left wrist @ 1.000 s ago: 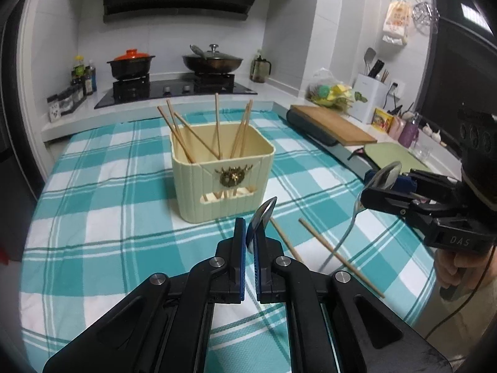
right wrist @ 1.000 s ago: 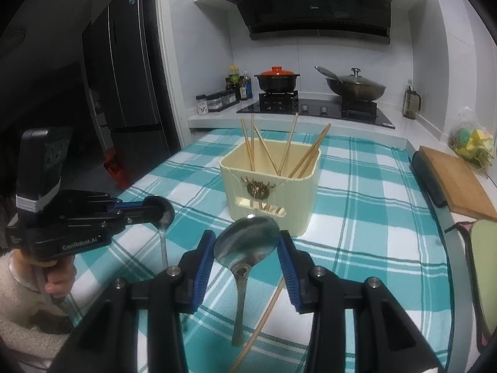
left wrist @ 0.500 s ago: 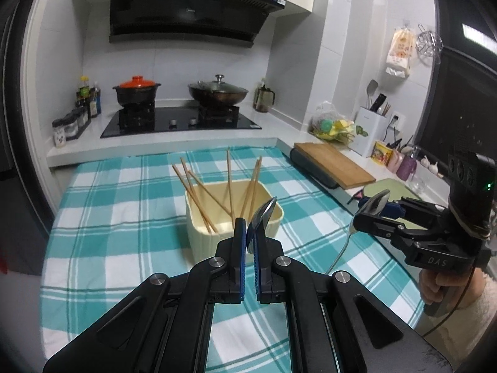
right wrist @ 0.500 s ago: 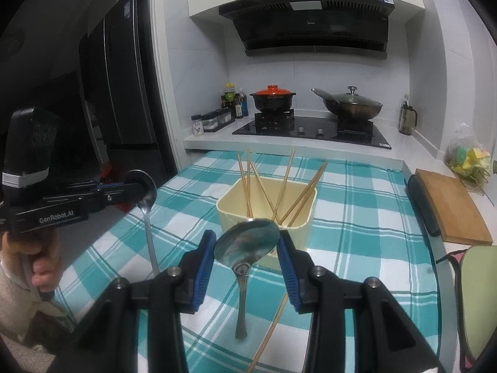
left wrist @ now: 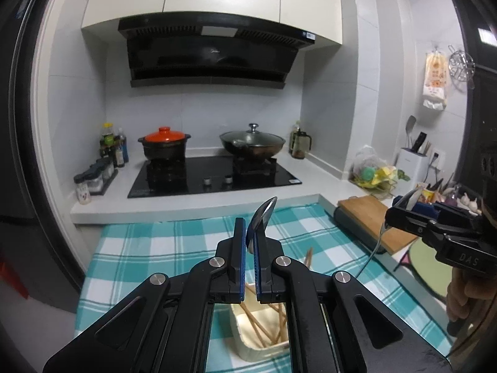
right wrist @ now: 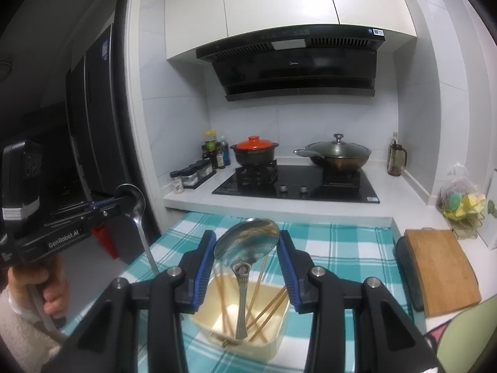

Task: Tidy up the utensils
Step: 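Lift both spoons, lower them into the cream holder and open both grippers, then grasp a chopstick with the left gripper while the right gripper grasps the last chopstick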

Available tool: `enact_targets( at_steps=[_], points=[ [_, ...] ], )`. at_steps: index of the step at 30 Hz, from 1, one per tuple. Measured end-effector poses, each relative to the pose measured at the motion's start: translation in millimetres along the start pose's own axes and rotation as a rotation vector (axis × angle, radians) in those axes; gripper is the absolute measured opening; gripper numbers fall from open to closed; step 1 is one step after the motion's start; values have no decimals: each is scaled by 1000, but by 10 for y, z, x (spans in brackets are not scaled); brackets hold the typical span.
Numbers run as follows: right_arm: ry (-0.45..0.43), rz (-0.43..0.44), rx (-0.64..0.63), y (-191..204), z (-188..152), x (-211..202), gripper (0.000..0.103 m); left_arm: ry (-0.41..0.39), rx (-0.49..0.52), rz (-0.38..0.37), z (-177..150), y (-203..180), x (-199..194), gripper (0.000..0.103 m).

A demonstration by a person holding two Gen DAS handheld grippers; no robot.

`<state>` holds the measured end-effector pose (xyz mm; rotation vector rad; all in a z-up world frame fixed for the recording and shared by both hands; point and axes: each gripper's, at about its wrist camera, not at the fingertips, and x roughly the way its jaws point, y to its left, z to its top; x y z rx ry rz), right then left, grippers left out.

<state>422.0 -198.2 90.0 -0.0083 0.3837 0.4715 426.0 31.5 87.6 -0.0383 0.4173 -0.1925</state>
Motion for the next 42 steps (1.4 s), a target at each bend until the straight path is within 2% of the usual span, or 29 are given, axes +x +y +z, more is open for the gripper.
enact_targets(
  at_steps=[3, 7, 10, 14, 15, 17, 18, 19, 22, 25, 30, 35, 39, 42],
  points=[
    [29, -16, 1, -66, -28, 328, 41, 65, -16, 11, -141, 41, 410, 3],
    [131, -10, 21, -153, -233, 811, 41, 171, -34, 9, -456, 88, 875, 3],
    [218, 0, 24, -171, -451, 1153, 41, 240, -39, 4, -661, 83, 1133, 3],
    [288, -4, 38, -197, -664, 1449, 42, 324, -28, -1, -863, 38, 1394, 6],
    [295, -5, 50, -207, -686, 1502, 42, 342, -27, 3, -881, 26, 1420, 10],
    [294, -3, 85, -253, -664, 1548, 47, 345, -34, -1, -856, 10, 1369, 26],
    [292, -8, 101, -276, -628, 1535, 49, 329, -32, -4, -815, 7, 1290, 49],
    [281, -10, 116, -296, -584, 1500, 49, 305, -22, 1, -765, -2, 1196, 67],
    [225, 5, 126, -327, -406, 1234, 49, 235, 23, 23, -622, -31, 782, 83],
    [175, -9, 96, -305, -264, 824, 49, 234, 49, 11, -633, -63, 392, 94],
    [141, -35, 41, -282, -329, 104, 51, 298, 102, 5, -1071, -247, -176, 97],
    [164, -89, -1, -302, -866, -498, 51, 400, 27, -60, -1919, -562, -528, 98],
    [211, -167, 4, -350, -1660, -814, 51, 474, -32, -86, -2598, -910, -560, 98],
    [286, -222, 45, -400, -2323, -918, 51, 535, -1, -65, -2869, -1154, -500, 98]
  ],
)
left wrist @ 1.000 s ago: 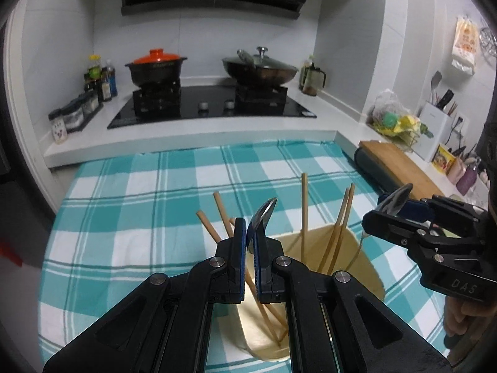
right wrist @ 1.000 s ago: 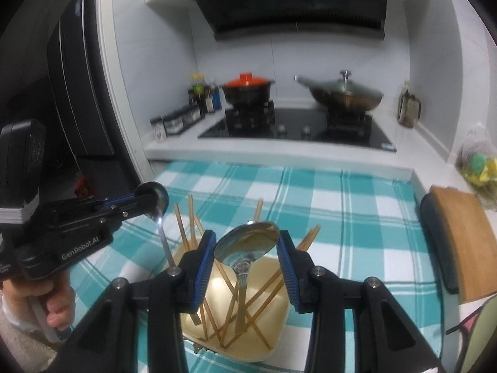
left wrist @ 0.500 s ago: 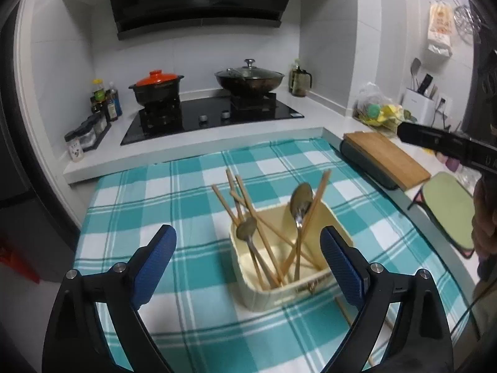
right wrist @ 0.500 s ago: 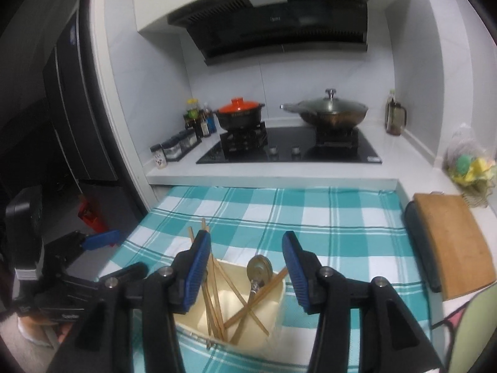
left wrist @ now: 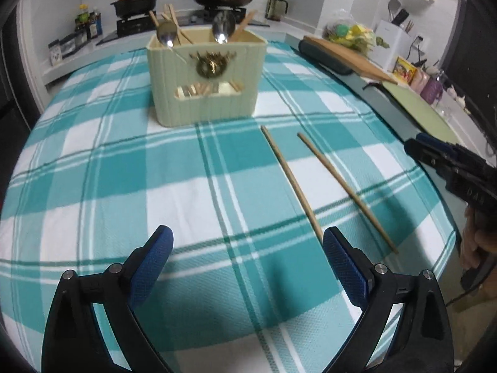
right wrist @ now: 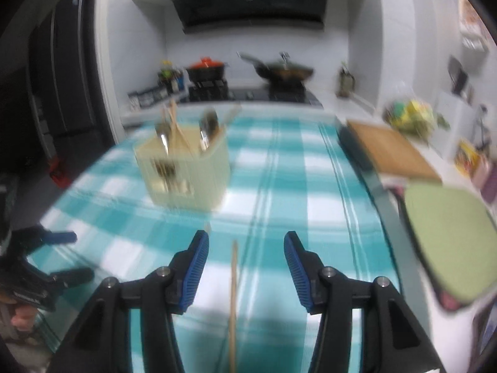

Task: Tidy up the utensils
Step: 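Grasp a chopstick with the left gripper while the right gripper grasps the last chopstick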

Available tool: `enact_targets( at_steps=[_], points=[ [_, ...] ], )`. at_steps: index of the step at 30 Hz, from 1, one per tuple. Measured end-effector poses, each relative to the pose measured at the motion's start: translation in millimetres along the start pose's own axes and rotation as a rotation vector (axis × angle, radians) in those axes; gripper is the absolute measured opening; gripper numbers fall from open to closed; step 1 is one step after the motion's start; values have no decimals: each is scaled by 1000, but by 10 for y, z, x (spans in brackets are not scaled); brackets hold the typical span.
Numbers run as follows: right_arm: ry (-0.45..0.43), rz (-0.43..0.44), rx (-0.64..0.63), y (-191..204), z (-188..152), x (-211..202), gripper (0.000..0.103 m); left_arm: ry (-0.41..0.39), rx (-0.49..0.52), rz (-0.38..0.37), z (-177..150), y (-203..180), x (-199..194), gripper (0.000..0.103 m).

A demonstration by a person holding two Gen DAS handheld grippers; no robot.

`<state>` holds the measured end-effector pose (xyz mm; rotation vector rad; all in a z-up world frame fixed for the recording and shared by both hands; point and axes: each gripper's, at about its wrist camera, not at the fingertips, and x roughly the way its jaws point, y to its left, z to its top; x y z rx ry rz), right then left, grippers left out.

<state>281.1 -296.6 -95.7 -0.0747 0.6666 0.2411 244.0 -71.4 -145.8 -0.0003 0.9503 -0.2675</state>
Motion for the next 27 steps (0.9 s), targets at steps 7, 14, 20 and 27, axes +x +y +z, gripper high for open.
enact_targets(
  at_steps=[7, 14, 20, 27],
  points=[
    [68, -50, 108, -92, -876, 11, 51, 10, 90, 93, -7, -289, 146, 98],
    [69, -41, 86, -78, -996, 25, 52, 16, 85, 125, 32, -258, 190, 98],
    [80, -21, 86, -37, -998, 96, 51, 30, 77, 128, 19, -235, 248, 98],
    [87, -29, 86, -47, -1009, 124, 51, 83, -29, 39, 17, -98, 425, 98]
  ],
)
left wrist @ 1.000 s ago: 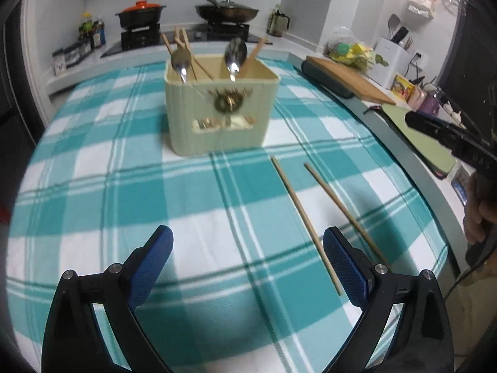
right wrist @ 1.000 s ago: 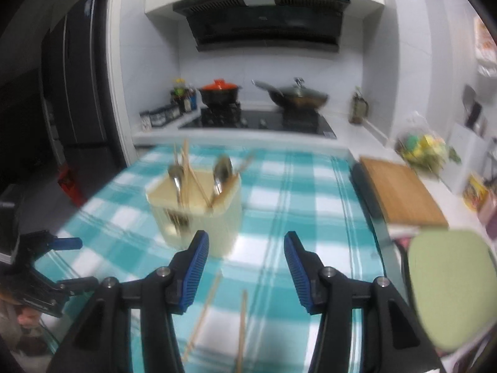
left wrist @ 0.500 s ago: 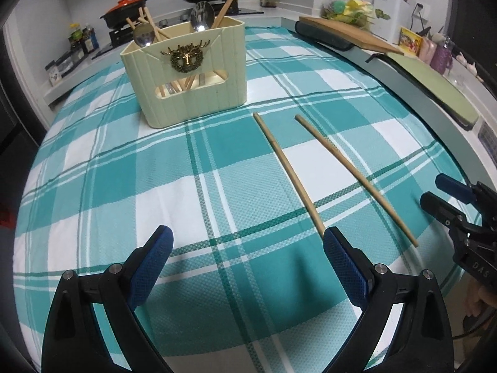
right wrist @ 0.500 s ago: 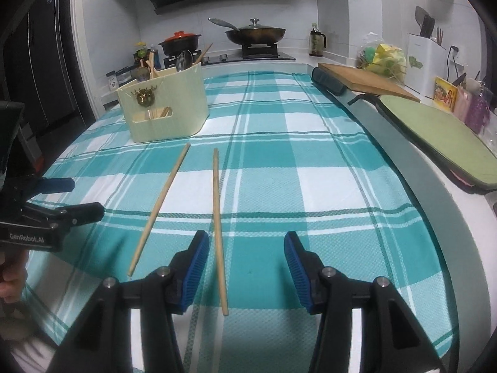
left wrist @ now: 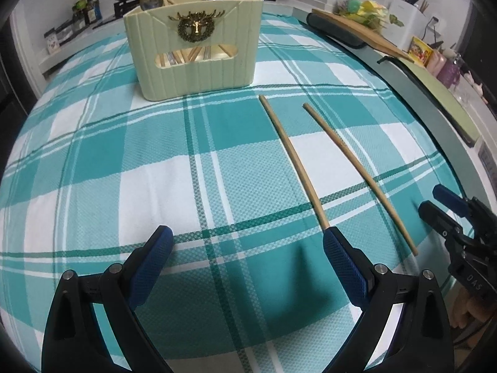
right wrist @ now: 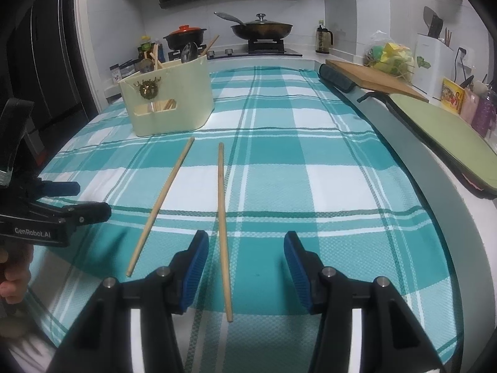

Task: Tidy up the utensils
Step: 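Grasp a chopstick with the left gripper while the right gripper grasps the last chopstick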

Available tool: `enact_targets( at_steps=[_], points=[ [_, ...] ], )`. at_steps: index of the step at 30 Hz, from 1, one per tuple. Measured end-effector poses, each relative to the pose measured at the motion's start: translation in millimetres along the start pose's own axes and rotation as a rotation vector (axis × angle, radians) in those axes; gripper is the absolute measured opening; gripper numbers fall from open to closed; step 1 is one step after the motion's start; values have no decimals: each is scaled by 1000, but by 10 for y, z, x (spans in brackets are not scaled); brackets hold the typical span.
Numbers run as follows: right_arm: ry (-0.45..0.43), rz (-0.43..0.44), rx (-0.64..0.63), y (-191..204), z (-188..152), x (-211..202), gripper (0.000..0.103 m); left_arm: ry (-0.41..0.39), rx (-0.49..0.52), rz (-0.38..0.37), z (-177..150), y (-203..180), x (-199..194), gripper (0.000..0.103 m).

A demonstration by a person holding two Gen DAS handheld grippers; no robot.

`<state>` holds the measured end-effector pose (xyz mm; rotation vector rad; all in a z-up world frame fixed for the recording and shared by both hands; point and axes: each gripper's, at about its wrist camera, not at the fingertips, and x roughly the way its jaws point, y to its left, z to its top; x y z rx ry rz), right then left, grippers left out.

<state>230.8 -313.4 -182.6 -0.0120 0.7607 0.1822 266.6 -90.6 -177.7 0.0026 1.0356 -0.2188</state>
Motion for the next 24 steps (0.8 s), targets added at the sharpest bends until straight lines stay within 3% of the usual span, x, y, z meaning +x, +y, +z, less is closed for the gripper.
enact_targets(
  at_steps=[3, 8, 11, 13, 14, 17, 19, 21, 24],
  points=[
    [7, -3, 11, -56, -10, 16, 51, 4, -1, -18, 123, -33, 84, 98],
    [11, 0, 25, -104, 24, 56, 51, -9, 72, 14, 411, -302, 321, 98],
    [10, 8, 35, -96, 33, 71, 51, -26, 158, 117, 470, -522, 502, 95],
    [11, 11, 32, -82, 23, 64, 51, -20, 192, 158, 457, -596, 606, 80],
    [11, 10, 30, -77, 18, 54, 52, -16, 196, 151, 438, -609, 638, 77],
    [6, 3, 27, -88, 1, 12, 52, -47, 185, 109, 402, -597, 600, 56],
    [3, -3, 29, -102, -6, -6, 52, -49, 181, 84, 380, -598, 573, 26],
    [5, 3, 36, -118, -10, 0, 52, -50, 189, 84, 352, -595, 549, 10],
    [13, 12, 44, -106, -19, 30, 52, -59, 176, 89, 285, -487, 494, 8]
  ],
)
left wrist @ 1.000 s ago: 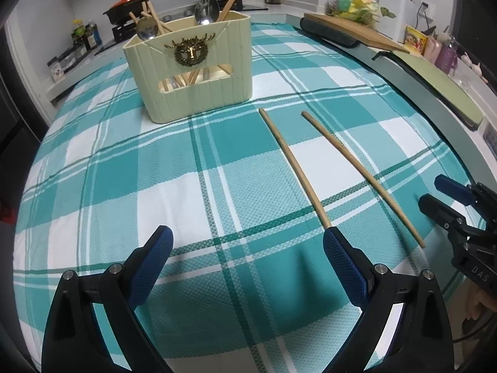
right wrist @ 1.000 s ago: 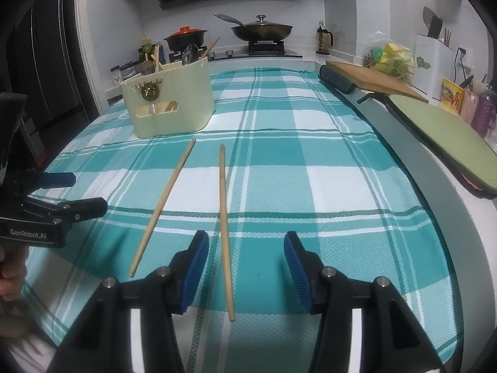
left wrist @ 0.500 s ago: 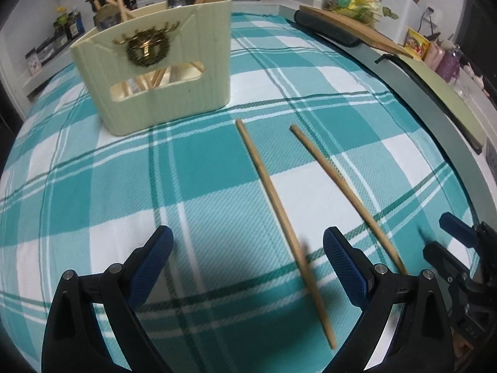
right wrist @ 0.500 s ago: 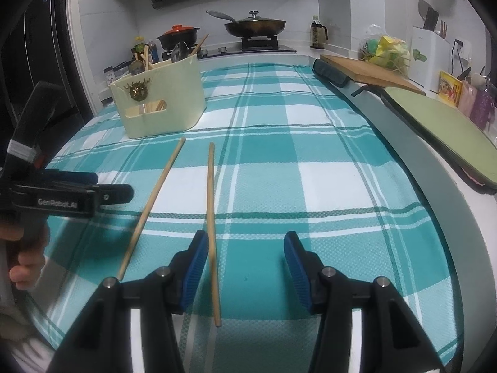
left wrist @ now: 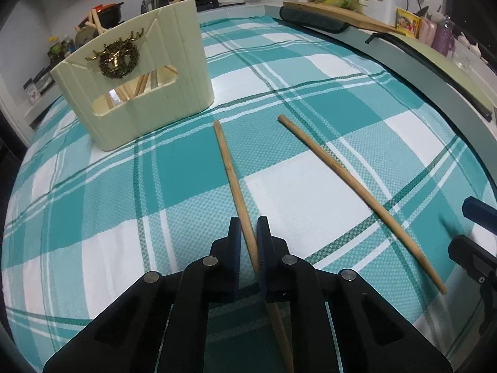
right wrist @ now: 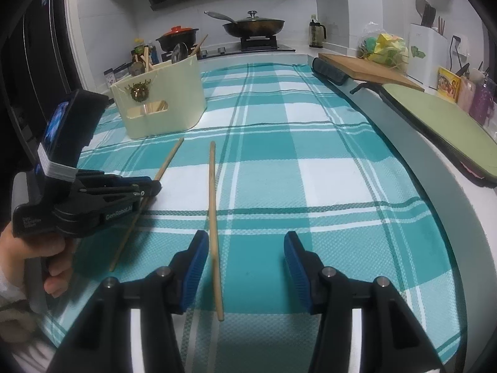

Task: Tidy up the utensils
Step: 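Grasp a chopstick with the left gripper while the right gripper grasps the last chopstick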

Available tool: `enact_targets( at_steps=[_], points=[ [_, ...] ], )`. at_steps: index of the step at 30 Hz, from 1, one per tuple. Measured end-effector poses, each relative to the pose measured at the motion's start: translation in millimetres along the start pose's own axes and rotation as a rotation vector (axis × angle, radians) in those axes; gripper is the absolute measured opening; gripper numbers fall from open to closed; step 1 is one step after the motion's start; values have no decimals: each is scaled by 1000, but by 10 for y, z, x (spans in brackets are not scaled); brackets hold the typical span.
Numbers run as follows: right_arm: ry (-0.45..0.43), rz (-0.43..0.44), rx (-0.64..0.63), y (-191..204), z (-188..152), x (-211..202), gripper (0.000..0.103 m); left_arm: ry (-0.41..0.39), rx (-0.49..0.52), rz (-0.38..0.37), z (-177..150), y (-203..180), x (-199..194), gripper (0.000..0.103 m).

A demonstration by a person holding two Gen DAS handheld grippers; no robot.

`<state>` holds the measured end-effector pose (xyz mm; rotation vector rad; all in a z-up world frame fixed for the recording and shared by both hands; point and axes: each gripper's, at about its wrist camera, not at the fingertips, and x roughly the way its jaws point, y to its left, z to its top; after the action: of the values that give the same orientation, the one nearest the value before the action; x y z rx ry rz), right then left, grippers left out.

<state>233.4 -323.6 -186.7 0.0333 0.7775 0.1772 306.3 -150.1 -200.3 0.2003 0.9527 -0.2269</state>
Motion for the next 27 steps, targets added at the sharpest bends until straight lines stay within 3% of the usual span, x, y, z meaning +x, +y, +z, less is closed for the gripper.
enact_targets(
  at_steps=[14, 15, 16, 18, 24, 26, 27],
  points=[
    [21, 12, -12, 140, -90, -8, 52, 26, -116, 61, -739, 1077, -437, 9],
    [25, 13, -20, 165, -75, 2, 52, 33, -123, 52, -776, 1138, -452, 20],
    [30, 13, -30, 193, -54, 19, 52, 36, -128, 47, -802, 1180, -468, 42],
    [52, 4, -66, 265, 28, 92, 52, 22, -144, 45, -847, 1260, -528, 66],
    [183, -34, -193, 442, 196, 659, 51, 16, -146, 21, -837, 1284, -558, 69],
    [167, -15, -176, 479, 236, 697, 34, 21, -131, 28, -845, 1274, -554, 69],
    [168, -16, -177, 516, 254, 695, 19, 24, -130, 27, -846, 1281, -548, 69]
  ],
)
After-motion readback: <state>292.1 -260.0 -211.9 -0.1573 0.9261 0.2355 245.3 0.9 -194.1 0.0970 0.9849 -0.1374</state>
